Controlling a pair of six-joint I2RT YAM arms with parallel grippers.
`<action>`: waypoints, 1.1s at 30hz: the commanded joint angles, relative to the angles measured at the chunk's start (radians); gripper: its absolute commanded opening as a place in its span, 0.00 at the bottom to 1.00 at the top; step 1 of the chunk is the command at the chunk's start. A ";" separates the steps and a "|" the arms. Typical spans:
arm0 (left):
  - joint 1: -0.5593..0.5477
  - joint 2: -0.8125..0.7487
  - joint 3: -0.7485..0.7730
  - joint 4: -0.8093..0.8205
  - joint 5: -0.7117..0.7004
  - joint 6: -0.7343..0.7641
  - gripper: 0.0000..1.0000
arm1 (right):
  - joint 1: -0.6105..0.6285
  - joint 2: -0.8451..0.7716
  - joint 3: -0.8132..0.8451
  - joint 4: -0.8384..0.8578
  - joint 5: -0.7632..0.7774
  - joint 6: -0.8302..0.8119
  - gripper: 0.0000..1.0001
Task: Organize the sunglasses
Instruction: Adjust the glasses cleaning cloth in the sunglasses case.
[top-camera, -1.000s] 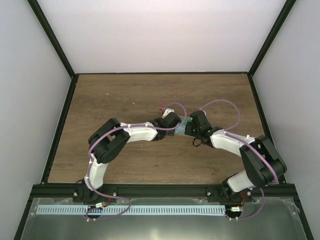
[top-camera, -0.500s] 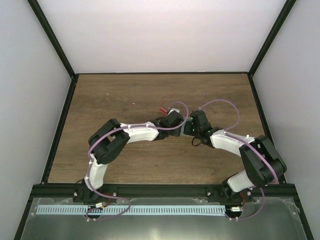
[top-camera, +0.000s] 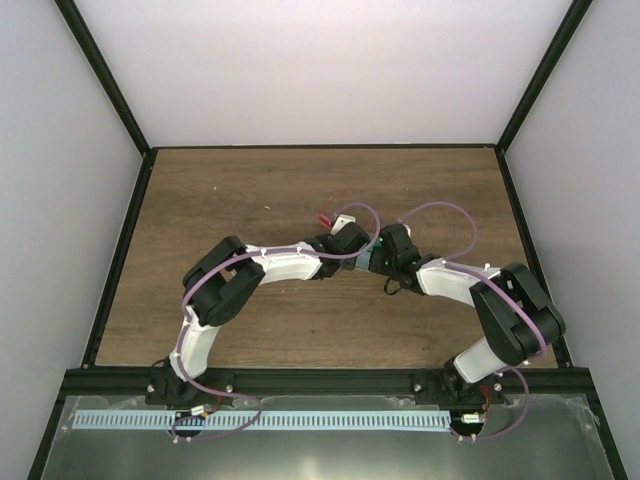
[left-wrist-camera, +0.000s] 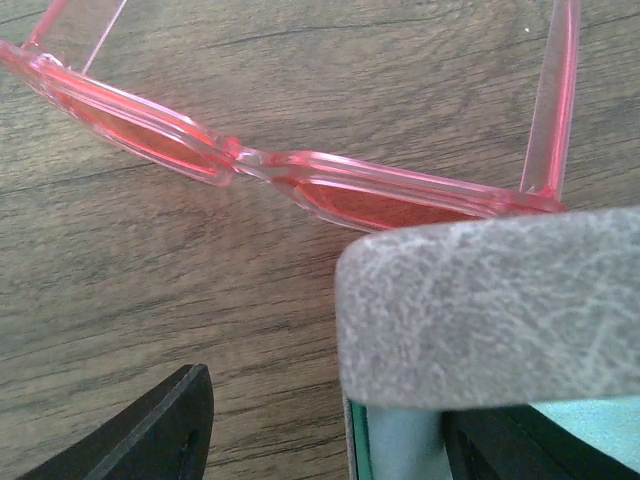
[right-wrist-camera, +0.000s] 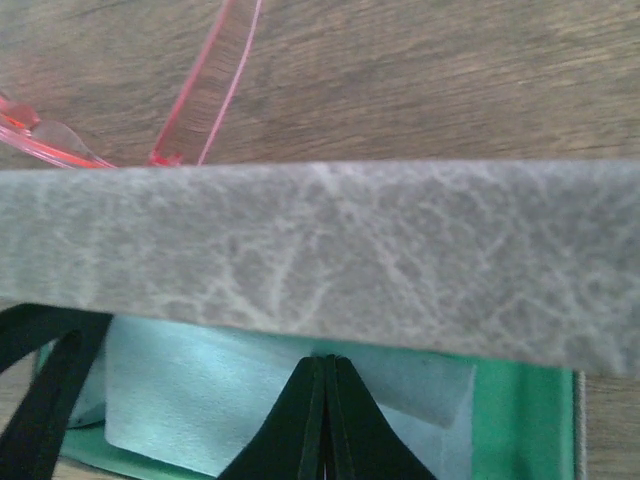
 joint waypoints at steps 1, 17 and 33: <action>-0.002 0.005 -0.011 0.013 -0.011 0.014 0.64 | -0.009 0.009 -0.004 -0.002 0.032 0.014 0.01; -0.002 -0.082 -0.045 0.070 0.136 0.020 0.67 | -0.009 -0.168 -0.001 -0.025 -0.003 -0.023 0.06; 0.000 -0.347 -0.280 0.087 0.019 -0.018 0.69 | -0.018 -0.161 -0.106 -0.022 0.047 0.012 0.11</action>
